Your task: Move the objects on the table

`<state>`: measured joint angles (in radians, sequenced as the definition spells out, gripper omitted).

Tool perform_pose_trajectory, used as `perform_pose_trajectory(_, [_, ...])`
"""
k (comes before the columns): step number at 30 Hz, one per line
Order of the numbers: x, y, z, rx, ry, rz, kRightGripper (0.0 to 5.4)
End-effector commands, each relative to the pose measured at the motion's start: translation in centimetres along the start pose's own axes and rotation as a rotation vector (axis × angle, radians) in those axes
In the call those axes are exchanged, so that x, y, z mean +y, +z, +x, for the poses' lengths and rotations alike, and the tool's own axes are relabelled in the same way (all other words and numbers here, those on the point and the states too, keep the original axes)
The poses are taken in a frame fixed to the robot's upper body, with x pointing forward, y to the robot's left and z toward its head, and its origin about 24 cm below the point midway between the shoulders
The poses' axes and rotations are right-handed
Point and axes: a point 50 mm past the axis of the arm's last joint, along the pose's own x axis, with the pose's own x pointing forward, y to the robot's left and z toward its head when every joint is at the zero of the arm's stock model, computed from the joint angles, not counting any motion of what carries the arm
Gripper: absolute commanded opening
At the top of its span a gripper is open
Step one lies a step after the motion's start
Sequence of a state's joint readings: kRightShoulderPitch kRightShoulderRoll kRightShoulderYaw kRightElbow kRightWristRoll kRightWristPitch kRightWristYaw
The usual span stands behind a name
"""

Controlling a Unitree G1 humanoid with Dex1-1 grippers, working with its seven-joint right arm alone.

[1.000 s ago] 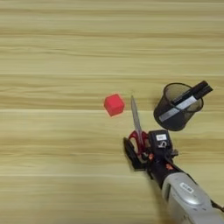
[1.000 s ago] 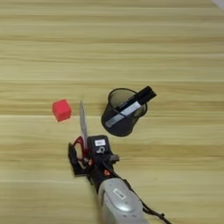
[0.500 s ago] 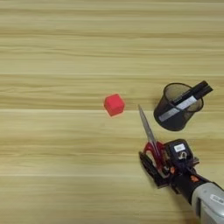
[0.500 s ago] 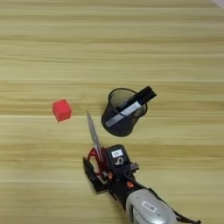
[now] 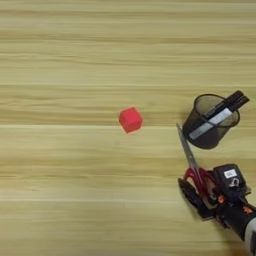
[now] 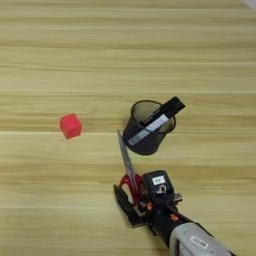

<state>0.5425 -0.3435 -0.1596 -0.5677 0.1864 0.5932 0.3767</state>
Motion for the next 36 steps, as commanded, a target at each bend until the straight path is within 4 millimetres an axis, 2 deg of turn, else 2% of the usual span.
perform_pose_trajectory(1, [-1.5,-2.1,-0.4,0.117,-0.105,0.015,3.86])
perform_pose_trajectory(6, [-2.2,-2.3,-0.3,0.123,-0.14,0.025,3.86])
perform_pose_trajectory(9, [-1.9,-2.3,-0.2,0.117,-0.126,0.031,3.86])
perform_pose_trajectory(21, [1.4,-1.3,1.9,0.042,-0.007,0.022,3.86])
perform_pose_trajectory(36, [4.1,0.0,4.7,-0.002,0.035,0.062,3.86])
